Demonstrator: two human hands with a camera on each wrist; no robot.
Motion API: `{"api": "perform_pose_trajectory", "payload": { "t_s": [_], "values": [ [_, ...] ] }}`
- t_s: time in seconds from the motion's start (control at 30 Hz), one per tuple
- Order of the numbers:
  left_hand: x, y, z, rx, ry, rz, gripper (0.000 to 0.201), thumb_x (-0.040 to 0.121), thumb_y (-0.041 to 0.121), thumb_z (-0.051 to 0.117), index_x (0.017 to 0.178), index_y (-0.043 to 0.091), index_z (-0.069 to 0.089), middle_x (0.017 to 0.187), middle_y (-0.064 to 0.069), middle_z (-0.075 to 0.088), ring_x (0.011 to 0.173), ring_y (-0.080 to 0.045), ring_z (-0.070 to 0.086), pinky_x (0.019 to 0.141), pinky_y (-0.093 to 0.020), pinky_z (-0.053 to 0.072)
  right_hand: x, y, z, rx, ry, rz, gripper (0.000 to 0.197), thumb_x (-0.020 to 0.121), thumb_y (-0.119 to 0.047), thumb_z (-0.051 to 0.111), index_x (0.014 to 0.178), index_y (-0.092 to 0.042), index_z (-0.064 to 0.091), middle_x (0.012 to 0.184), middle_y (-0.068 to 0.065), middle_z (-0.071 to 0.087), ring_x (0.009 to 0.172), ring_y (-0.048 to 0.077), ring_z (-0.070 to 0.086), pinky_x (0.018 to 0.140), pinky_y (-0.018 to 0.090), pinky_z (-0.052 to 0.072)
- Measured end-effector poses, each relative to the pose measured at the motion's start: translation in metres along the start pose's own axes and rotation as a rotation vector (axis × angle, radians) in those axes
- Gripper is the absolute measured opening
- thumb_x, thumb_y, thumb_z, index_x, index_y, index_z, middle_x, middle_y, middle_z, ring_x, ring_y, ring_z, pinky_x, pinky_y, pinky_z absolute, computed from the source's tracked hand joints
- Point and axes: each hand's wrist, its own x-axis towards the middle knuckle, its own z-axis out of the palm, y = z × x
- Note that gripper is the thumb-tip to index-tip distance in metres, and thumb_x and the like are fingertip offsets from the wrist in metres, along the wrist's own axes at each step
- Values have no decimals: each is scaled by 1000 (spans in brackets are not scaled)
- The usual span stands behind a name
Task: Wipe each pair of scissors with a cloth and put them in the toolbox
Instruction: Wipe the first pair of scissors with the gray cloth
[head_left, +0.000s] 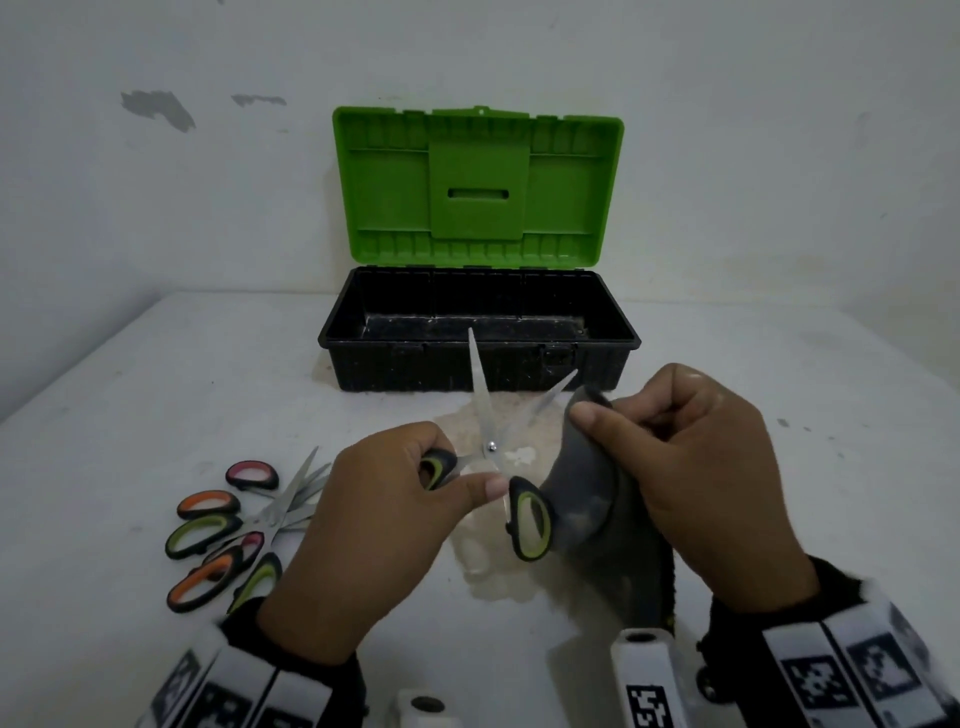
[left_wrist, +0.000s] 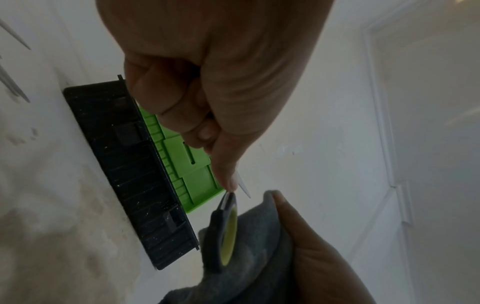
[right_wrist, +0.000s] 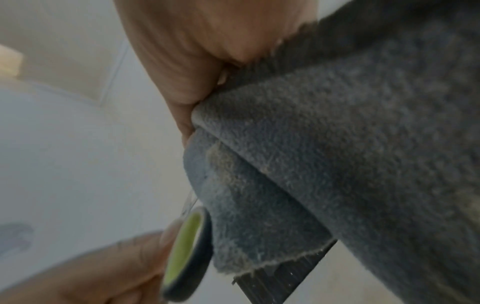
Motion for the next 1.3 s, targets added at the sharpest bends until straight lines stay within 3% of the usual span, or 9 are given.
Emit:
{"api": "perform_pose_trajectory", "payload": {
  "t_s": [0.17,0.33,0.5,0.63,0.77,0.93,1.1,1.23,1.3],
  "values": [
    [-4,9,5,105,-32,5,40,67,57,73,64,24,50,56,5,45,49,-5,37,48,-14,36,-13,-6,19,-112,-129,-119,28,73,-28,84,64,-23,58,61,-12,61,64,4,61,51,5,40],
    [-5,11,1,106,-26,-6,40,66,59,73,65,25,51,58,5,48,52,-6,41,49,-15,33,-11,-3,23,-151,-13,-89,27,74,-33,83,64,-19,62,61,-11,61,70,5,61,53,5,41],
    [-5,14,-2,151,4,5,41,65,58,75,66,23,53,57,4,49,51,-6,40,48,-15,31,-15,-6,27,-107,-28,-49,27,74,-36,82,65,-18,65,59,-9,63,65,8,62,51,8,43],
    [-6,15,-2,122,8,17,41,66,57,74,65,22,53,56,4,47,52,-7,40,49,-17,32,-6,-1,23,-103,68,-3,30,74,-40,82,66,-17,65,60,-8,65,61,6,62,51,10,44],
    [-6,13,-2,107,4,18,41,67,56,75,64,22,52,54,4,45,50,-7,38,48,-17,34,-12,-2,27,-115,39,-29,29,75,-41,80,66,-18,64,61,-8,64,61,9,62,51,15,46],
    [-7,12,-1,85,-12,29,41,66,59,72,65,23,53,56,5,46,51,-6,39,48,-16,35,-8,-1,23,-75,86,-24,27,75,-35,82,66,-15,65,61,-8,66,63,6,63,51,7,42],
    [-7,9,-2,95,-18,32,39,66,57,74,64,25,52,55,6,46,50,-5,40,53,-12,39,-14,-5,25,-90,-30,-43,27,75,-35,81,66,-16,65,60,-8,64,64,9,63,51,8,43],
    [-9,8,-1,107,-27,33,41,65,61,72,65,24,53,57,3,47,51,-7,39,48,-16,35,-4,0,19,-77,80,19,30,76,-36,82,63,-15,64,58,-7,64,59,6,61,50,10,43],
    [-10,7,-2,104,-22,31,43,63,61,72,65,23,53,57,3,47,51,-7,39,48,-17,34,-9,-1,22,-89,48,0,30,76,-35,82,62,-17,62,58,-7,63,58,8,60,49,10,43]
  ]
}}
